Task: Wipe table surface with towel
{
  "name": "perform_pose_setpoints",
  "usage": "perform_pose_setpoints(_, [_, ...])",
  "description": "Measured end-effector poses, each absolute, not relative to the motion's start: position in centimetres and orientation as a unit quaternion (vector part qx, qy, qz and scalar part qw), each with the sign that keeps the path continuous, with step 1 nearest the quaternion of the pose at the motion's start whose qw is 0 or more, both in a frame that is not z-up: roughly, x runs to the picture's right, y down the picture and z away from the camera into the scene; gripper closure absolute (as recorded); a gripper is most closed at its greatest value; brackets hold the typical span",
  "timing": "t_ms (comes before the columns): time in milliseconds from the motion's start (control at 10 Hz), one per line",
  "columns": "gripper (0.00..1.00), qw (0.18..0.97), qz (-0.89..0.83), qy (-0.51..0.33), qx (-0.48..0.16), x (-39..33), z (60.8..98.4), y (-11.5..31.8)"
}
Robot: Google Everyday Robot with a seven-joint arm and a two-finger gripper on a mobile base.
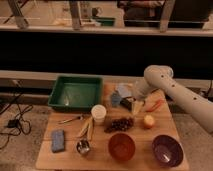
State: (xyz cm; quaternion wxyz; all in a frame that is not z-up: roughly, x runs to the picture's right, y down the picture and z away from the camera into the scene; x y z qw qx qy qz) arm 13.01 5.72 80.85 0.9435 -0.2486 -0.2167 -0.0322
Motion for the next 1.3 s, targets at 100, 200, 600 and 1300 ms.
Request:
perform_pose_setpoints(100, [0.0,0.943,-0.037,-0.217,-0.249,12.9,81.6,5.3])
perform_pose_setpoints(200, [0.0,0.944,-0.04,-0.218,-0.246,13.0,82.2,4.8])
perform_pose_setpoints(600, [0.0,0.942,-0.054,-0.213,-0.255,13.4,86.8,4.0])
perform_pose_setpoints(1300, [0.0,0.94,-0.054,-0.211,-0.261,13.5,88.4,4.0])
